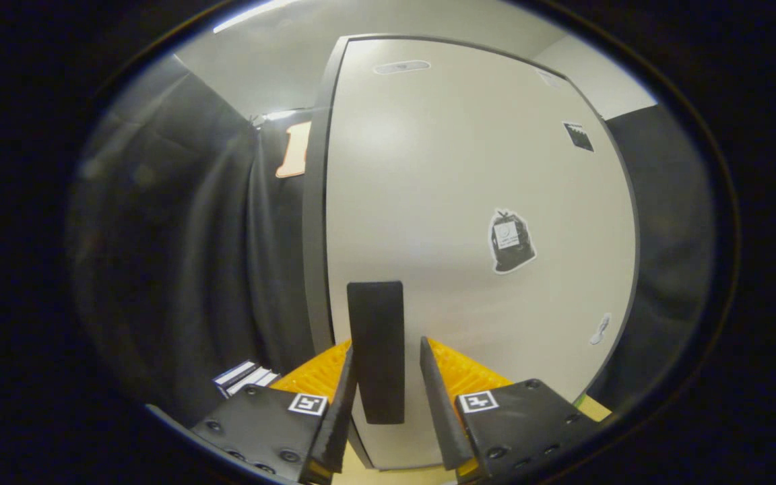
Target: Open the shoe cabinet door, grab the shoes and put them into the shoe cabinet, then close the shoe cabinet door.
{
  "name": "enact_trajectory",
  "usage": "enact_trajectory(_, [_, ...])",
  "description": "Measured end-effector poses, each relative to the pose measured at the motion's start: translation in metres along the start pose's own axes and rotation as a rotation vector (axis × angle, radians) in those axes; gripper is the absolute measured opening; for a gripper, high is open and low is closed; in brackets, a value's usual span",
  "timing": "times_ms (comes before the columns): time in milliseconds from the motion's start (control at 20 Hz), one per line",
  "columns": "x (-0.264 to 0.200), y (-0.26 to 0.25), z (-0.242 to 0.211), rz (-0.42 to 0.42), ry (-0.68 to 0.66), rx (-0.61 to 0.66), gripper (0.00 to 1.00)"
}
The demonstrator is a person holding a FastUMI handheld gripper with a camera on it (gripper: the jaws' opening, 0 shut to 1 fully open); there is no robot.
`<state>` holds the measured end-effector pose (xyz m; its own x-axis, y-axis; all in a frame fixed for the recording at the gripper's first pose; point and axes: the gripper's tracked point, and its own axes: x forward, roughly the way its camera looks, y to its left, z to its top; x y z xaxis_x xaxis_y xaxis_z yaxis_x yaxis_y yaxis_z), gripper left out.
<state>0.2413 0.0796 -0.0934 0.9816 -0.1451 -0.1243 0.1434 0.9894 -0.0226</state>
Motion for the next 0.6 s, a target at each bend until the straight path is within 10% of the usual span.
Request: enact_trajectory(600, [-0.0022,0.0069,-0.0008,0.016,0.0,-0.022,0.16])
